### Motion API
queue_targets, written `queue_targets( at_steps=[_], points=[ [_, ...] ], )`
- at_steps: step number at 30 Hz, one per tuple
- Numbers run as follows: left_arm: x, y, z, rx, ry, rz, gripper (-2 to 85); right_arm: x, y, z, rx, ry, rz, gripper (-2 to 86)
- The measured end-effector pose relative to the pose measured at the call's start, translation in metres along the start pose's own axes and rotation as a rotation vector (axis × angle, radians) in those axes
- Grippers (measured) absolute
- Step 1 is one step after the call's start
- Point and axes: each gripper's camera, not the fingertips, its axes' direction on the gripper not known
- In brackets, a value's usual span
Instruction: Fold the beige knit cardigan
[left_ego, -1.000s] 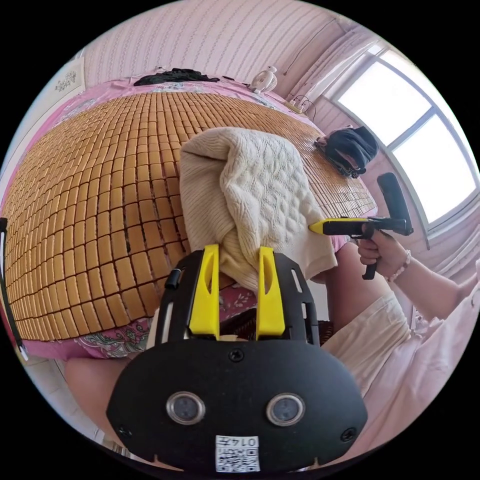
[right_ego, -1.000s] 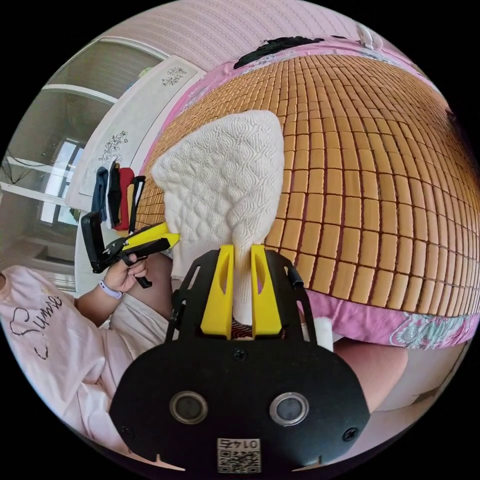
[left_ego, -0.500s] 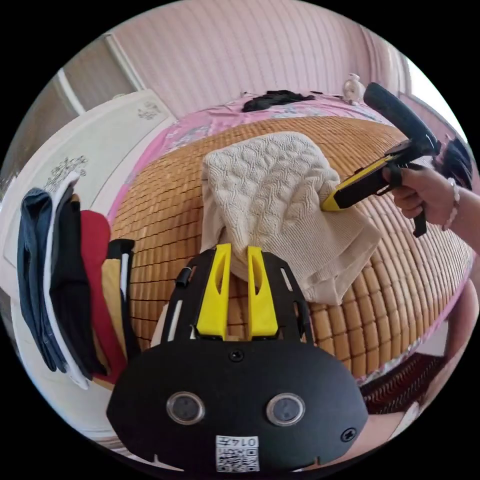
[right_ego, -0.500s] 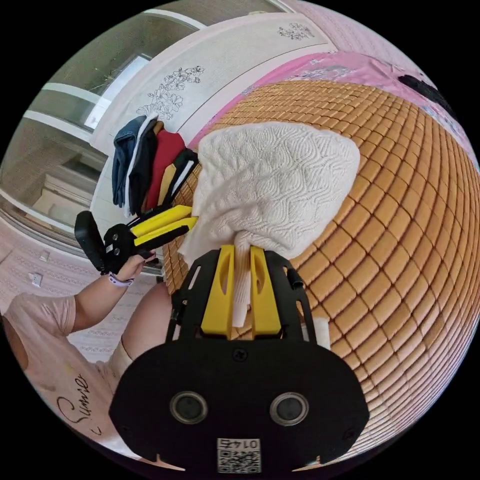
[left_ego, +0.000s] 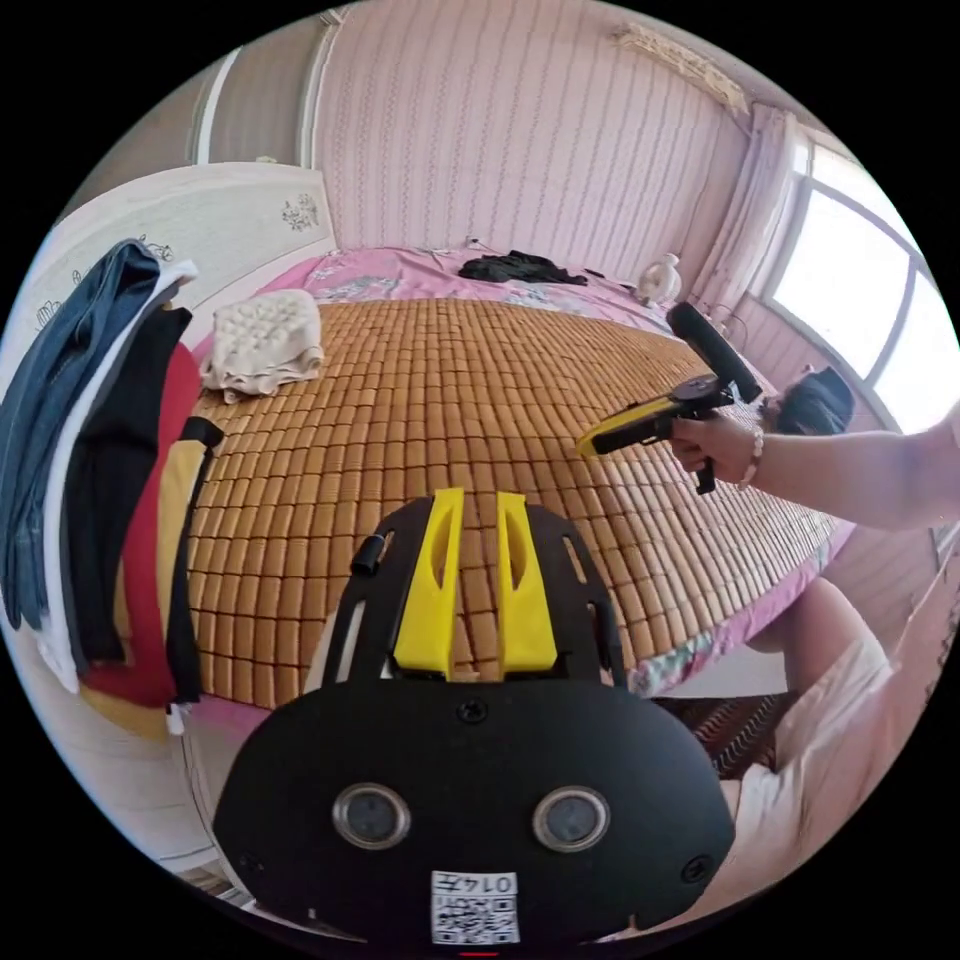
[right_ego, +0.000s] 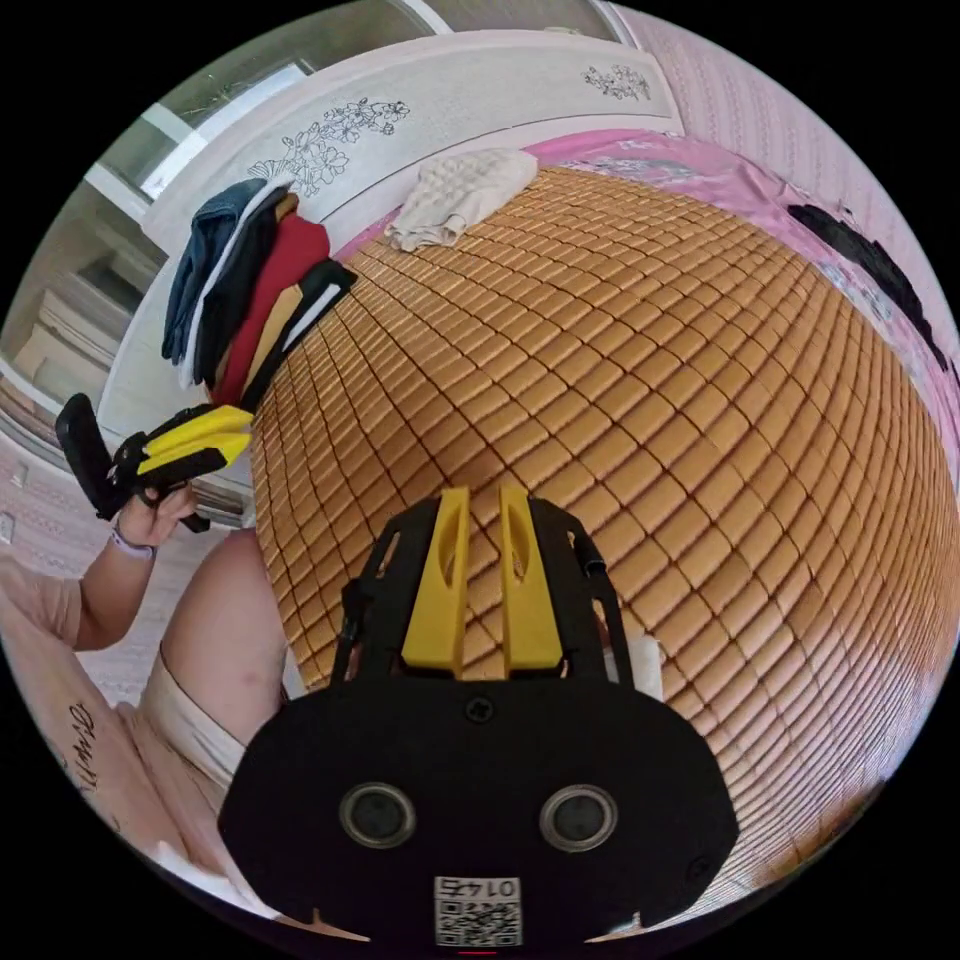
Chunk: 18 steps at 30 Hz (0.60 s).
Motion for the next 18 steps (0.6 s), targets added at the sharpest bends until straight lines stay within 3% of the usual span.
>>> queue_targets(
  at_steps=[7, 12, 18],
  points=[
    [0.136, 0.045, -0.041, 0.004, 0.193, 0.135, 5.0, 0.012, 0.323, -0.152, 0.033, 0.378, 0.574, 5.4],
    [0.215, 0.033, -0.055, 0.031, 0.35, 0.279, 5.0, -0.02, 0.467, -0.199, 0.222, 0.648, 0.88, 7.7],
    [0.317, 0.018, -0.033, -0.017, 0.426, 0.457, 5.8, -0.046, 0.553, -0.193, 0.329, 0.537, 1.055, 9.4]
  ],
)
